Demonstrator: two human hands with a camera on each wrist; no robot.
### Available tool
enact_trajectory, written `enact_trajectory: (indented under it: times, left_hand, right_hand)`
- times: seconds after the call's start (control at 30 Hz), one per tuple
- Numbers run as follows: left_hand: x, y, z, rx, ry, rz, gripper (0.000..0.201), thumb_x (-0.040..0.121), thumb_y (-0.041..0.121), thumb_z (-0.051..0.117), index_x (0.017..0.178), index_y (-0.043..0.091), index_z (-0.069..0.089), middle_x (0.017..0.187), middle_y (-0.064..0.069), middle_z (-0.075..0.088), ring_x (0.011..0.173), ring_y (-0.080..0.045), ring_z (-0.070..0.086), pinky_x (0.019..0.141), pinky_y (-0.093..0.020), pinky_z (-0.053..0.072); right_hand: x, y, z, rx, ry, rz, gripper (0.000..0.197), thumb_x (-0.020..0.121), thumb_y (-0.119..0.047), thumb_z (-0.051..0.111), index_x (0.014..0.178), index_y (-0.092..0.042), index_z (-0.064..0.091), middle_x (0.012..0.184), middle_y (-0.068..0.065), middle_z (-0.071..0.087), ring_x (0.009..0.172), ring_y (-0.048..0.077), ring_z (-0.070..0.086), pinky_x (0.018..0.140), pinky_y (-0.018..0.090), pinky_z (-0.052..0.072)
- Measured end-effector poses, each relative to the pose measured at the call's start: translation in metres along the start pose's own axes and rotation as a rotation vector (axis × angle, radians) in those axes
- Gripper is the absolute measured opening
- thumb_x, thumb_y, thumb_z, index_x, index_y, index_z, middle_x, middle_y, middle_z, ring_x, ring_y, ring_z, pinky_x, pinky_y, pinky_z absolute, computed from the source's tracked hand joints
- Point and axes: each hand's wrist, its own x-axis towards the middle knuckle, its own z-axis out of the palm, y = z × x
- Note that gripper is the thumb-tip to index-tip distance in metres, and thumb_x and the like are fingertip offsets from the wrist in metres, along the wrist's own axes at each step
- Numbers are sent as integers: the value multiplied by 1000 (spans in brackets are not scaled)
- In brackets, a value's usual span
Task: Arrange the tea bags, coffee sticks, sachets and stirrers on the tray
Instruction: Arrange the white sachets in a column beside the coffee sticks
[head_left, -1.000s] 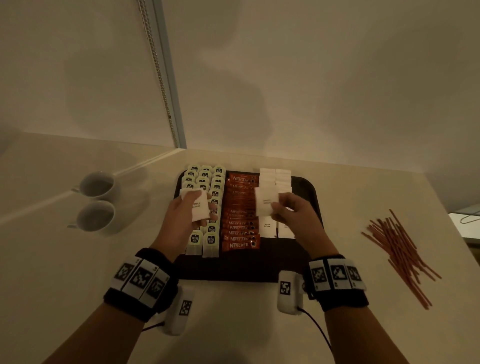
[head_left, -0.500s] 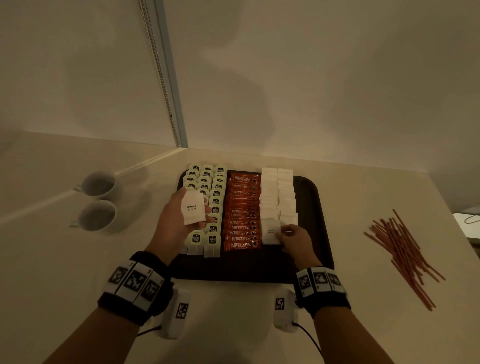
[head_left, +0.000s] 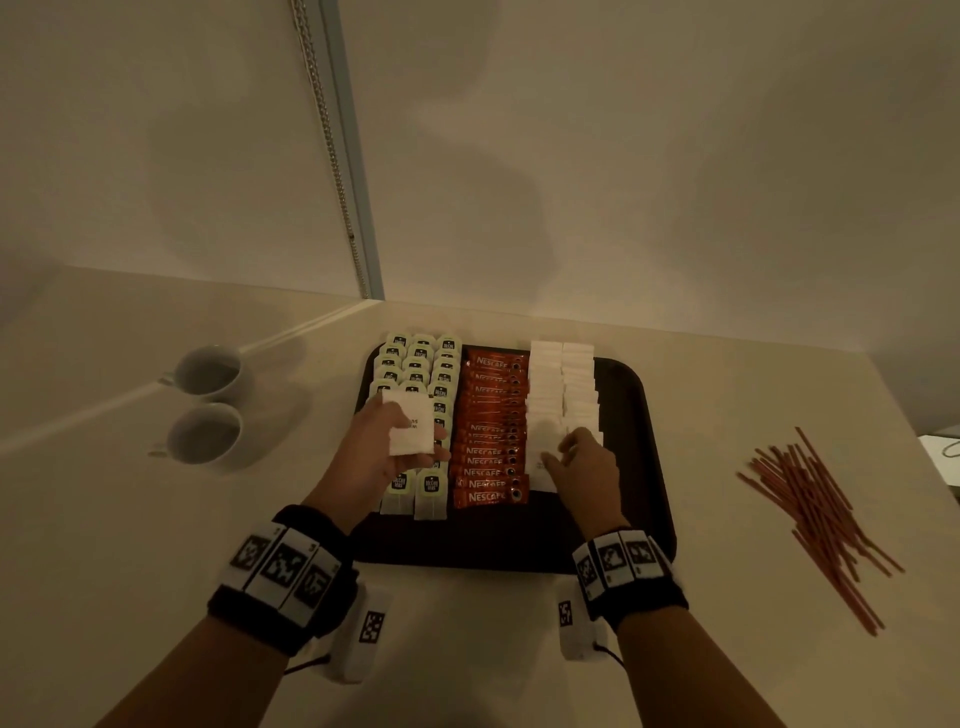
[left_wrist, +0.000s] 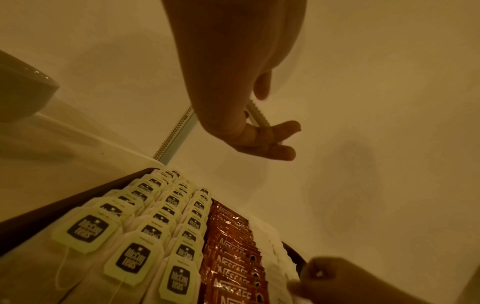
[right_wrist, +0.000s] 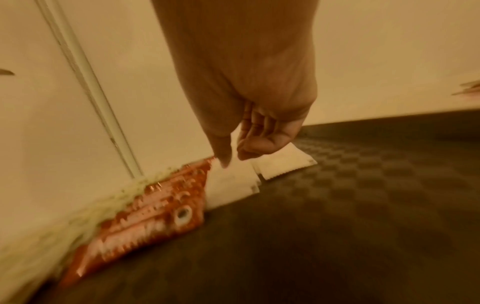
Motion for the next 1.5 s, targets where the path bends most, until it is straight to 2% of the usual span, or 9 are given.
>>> enact_trajectory:
  times: [0.13,0.3,0.4,0.5,0.67,0.8,1.0,1.27,1.5]
  left_hand:
    - [-1,0,4,316,-159,10,32,92,-4,34,115,9,52,90,-19,66,66,-26,68,54,-25,53]
    - [1,2,12,631,-202,131,22,92,5,55,112,9,61,100,-11,68,73,-17,68,59,-19,52]
    - [3,6,10,626,-82,294,13,89,11,62,98,17,68,79,1,71,58,-2,62,54,-15,48]
    - [6,8,10,547,-7,394,14,87,14,66,83,26,71,75,3,72,69,-8,66,66,-22,54]
    - [4,4,23,582,-29,428,14,87,16,66,82,30,69,68,10,69,63,-2,62,58,-14,48]
    - [-7,4,14,623,-79,308,14,92,28,58,105,27,64,98,5,67,83,-13,65,63,-23,49]
    - [-40,-15,-64,744,-138,127,19,96,13,50,101,21,67,90,-4,71,77,-19,65,67,-29,50]
    - [-65,-47,-157,690,136,-60,19,95,1,49,94,8,67,86,-18,69,73,-34,60,65,-34,43]
    - [-78,-59,-200,701,232,-199,19,97,5,46,99,5,65,94,-21,66,79,-39,60,67,-35,42]
  right_hand:
    - [-12,-67,-26,422,-168,-292,16,86,-31,65,94,-18,60,89,-6,63,82,5,59,68,12,44]
    - [-17,-114,-46,451,-297,-530,13,87,-16,65,99,-20,63,95,8,65,78,4,60,64,11,48]
    - [-12,-109,-53,486,-275,-461,6,87,-15,64,93,-16,65,92,4,68,83,14,64,71,24,53]
    - [-17,-99,-55,523,-365,-342,9,86,-20,66,94,-16,64,94,5,70,89,23,67,81,41,56]
    - [-32,-91,-58,695,-426,-201,11,88,-19,62,95,-11,64,101,12,69,93,27,67,82,38,57]
    - [-25,-57,-70,833,-294,-66,8,89,-11,59,95,-7,61,107,12,65,98,23,66,74,26,57]
    - [-4,34,-70,447,-4,237,19,90,-16,60,108,-10,63,104,6,66,90,19,63,75,28,55]
    - [5,67,-35,224,-65,266,10,83,-21,69,91,-19,63,96,3,66,92,20,62,89,41,53]
    - [12,64,-28,127,37,248,25,82,-21,71,101,-8,64,103,6,64,101,20,58,87,29,44]
